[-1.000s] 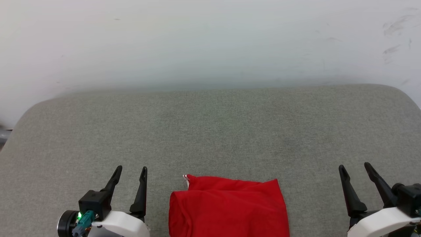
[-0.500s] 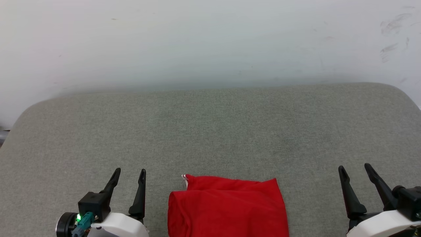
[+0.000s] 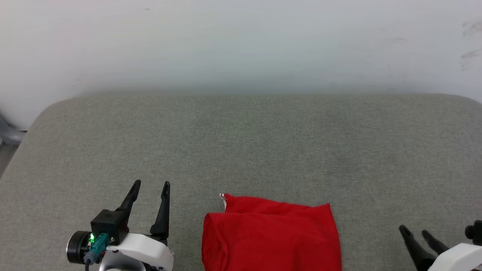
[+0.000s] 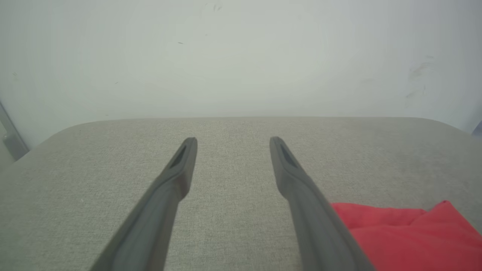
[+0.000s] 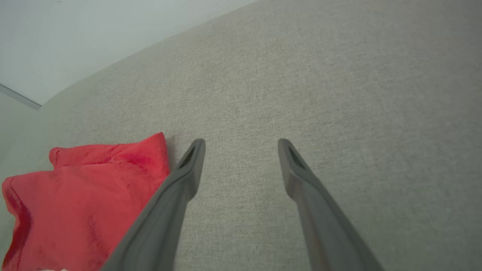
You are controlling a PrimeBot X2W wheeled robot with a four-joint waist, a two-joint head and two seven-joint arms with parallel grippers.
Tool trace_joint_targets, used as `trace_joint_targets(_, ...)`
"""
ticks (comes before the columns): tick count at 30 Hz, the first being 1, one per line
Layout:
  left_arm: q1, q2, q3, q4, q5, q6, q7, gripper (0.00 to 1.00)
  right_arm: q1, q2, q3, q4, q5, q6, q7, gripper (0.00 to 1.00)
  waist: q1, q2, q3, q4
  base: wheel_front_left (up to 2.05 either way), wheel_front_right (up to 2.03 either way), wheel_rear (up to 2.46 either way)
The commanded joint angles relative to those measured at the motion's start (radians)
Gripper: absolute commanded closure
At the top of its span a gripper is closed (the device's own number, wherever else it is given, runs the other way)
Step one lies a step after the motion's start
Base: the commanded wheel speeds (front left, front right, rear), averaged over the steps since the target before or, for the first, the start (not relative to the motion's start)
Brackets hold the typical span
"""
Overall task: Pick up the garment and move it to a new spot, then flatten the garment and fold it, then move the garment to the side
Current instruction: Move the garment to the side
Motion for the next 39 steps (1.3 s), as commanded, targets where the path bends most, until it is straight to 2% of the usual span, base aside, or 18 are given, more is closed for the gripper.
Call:
trace_joint_targets(1, -0.017, -0.004, -0.001, -0.006, 0.002, -0.003, -0.007, 0.00, -0.016, -0.014, 0.005, 0.017, 0.030, 0.000, 0.047, 0.00, 0.0000, -0.0001, 0.018, 0.013, 0.00, 0.00, 0.00)
trace_joint_targets(5, -0.042, -0.017, -0.008, -0.004, 0.004, -0.012, -0.009, 0.00, -0.057, -0.029, 0.054, 0.086, 0.148, 0.000, 0.202, 0.00, 0.0000, -0.0001, 0.066, 0.045, 0.00, 0.00, 0.00)
trace_joint_targets(8, -0.061, -0.026, -0.014, 0.002, 0.003, -0.021, -0.011, 0.00, -0.087, -0.023, 0.101, 0.124, 0.203, 0.000, 0.276, 0.00, 0.0000, -0.0001, 0.090, 0.063, 0.00, 0.00, 0.00)
trace_joint_targets(9, -0.079, -0.034, -0.016, 0.006, 0.008, -0.027, -0.013, 0.00, -0.115, -0.018, 0.150, 0.156, 0.257, 0.000, 0.323, 0.00, 0.0000, -0.0001, 0.114, 0.084, 0.00, 0.00, 0.00)
trace_joint_targets(18, -0.115, -0.048, -0.008, 0.020, 0.016, -0.042, -0.015, 0.00, -0.152, -0.009, 0.252, 0.280, 0.325, -0.001, 0.437, 0.00, 0.0000, -0.0001, 0.156, 0.123, 0.00, 0.00, 0.00)
trace_joint_targets(19, -0.115, -0.048, -0.006, 0.019, 0.018, -0.044, -0.015, 0.00, -0.153, -0.008, 0.259, 0.292, 0.327, -0.002, 0.445, 0.53, 0.0000, -0.0001, 0.157, 0.125, 0.00, 0.00, 0.00)
trace_joint_targets(20, -0.114, -0.050, -0.003, 0.019, 0.020, -0.045, -0.015, 0.00, -0.155, -0.007, 0.263, 0.295, 0.328, -0.002, 0.443, 0.85, 0.0000, -0.0001, 0.159, 0.126, 0.00, 0.00, 0.00)
trace_joint_targets(21, -0.115, -0.052, 0.000, 0.018, 0.021, -0.045, -0.016, 0.00, -0.159, -0.006, 0.266, 0.300, 0.334, -0.002, 0.446, 1.00, 0.0000, -0.0001, 0.160, 0.127, 0.00, 0.00, 0.00)
trace_joint_targets(25, -0.112, -0.055, 0.009, 0.017, 0.029, -0.048, -0.016, 0.00, -0.180, -0.018, 0.276, 0.291, 0.328, -0.001, 0.430, 1.00, 0.0000, -0.0001, 0.160, 0.126, 0.00, 0.00, 0.00)
trace_joint_targets(33, -0.083, -0.053, 0.026, 0.010, 0.048, -0.047, -0.015, 0.00, -0.235, -0.078, 0.292, 0.230, 0.276, -0.001, 0.350, 1.00, 0.0000, -0.0001, 0.113, 0.081, 0.00, 0.00, 0.00)
trace_joint_targets(39, -0.047, -0.040, 0.042, -0.015, 0.065, -0.036, -0.014, 0.00, -0.258, -0.099, 0.295, 0.221, 0.165, -0.001, 0.339, 1.00, 0.0000, -0.0001, 0.077, -0.024, 0.00, 0.00, 0.00)
